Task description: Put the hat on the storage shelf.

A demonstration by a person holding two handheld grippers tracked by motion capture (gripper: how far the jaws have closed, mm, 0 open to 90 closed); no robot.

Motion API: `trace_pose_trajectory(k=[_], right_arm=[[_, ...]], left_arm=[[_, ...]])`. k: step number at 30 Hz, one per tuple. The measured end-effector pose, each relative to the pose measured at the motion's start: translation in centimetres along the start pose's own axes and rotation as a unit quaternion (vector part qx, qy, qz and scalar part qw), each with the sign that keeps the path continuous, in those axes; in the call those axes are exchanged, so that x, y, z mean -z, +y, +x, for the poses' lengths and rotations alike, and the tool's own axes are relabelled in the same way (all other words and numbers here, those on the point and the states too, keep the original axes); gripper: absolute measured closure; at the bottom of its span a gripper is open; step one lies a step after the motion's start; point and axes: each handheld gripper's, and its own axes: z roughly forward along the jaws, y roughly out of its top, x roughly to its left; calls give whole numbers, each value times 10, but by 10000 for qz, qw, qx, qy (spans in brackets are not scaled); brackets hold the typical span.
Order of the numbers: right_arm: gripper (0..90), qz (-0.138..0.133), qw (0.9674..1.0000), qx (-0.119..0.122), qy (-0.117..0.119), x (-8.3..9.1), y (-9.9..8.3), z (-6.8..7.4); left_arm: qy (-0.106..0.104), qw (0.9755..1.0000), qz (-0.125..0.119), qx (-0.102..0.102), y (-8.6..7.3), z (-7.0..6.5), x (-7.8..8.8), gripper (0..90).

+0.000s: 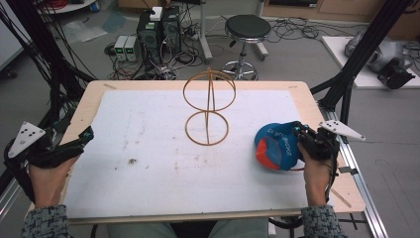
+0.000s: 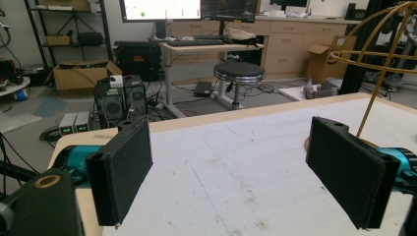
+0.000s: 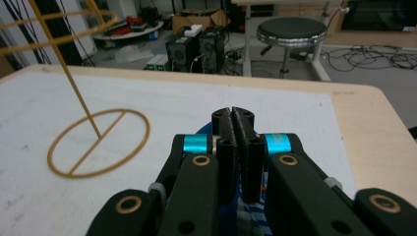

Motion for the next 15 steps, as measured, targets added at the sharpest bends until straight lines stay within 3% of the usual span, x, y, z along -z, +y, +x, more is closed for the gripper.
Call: trace_pose_trajectory(k=[15], right_arm=[[883,-453,9989,136,-2,-9,51,16]], left_arm=[[-14,10000,-11,-22,1,-1,0,177]])
